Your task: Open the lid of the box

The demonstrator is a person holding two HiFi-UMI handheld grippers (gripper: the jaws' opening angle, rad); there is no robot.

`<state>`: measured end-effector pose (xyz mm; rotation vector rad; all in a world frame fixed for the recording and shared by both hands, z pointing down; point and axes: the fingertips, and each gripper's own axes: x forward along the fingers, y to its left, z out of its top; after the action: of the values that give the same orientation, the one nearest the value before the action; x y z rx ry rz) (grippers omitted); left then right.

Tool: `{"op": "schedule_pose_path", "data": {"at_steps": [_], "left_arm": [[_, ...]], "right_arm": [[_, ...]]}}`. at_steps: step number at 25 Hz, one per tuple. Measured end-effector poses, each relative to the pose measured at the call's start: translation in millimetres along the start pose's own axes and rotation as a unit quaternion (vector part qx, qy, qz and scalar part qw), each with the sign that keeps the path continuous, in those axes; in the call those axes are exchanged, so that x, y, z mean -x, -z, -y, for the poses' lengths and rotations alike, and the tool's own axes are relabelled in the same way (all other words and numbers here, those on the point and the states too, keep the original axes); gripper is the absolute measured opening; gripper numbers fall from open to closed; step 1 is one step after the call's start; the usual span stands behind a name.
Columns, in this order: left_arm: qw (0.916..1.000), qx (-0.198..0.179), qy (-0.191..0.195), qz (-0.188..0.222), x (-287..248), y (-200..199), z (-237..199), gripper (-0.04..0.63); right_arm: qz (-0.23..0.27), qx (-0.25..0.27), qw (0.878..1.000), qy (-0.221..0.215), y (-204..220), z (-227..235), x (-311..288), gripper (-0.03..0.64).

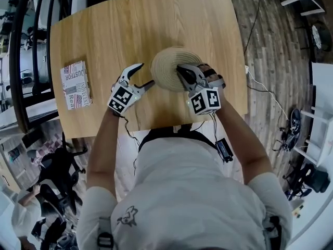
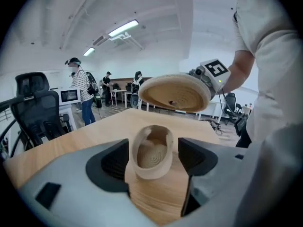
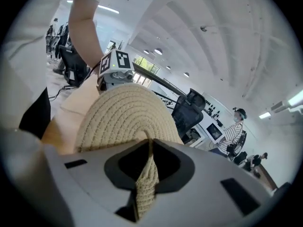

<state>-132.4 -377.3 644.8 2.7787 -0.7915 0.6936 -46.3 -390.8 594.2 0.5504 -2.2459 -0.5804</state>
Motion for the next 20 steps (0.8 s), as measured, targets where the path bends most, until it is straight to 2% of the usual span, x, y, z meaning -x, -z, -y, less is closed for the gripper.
{"op": "schedule_pose_path", "data": {"at_steps": [5,10,13,16,20], "left_arm": [[0.9978,0.033,-0.032,0.047,17.9,-41.3,33.1,0.328],[0.994,0.058,-0.068,0.063,30.4,-63.2,66.3,0.319],[0.9899,0.072,-0.093,0.078,42.2,-77.2,83.2,0.28],[0.9856,0.075,-0.126,0.084,54.2,-90.6,95.3,0.24],[0.9767,0.086,-0.161,0.113,76.8,-111.8,117.3,0.165]], "right_arm": [[0.025,-0.048,0.999,0.002,-8.6,0.5,35.3,0.035],[0.047,-0.096,0.994,0.012,-17.4,3.2,77.6,0.035],[0.061,-0.124,0.99,0.02,-20.9,2.9,102.1,0.035],[0.081,-0.131,0.988,0.031,-26.2,2.4,128.3,0.035],[0.1,-0.142,0.984,0.04,-33.9,-5.0,163.2,0.037]]}}
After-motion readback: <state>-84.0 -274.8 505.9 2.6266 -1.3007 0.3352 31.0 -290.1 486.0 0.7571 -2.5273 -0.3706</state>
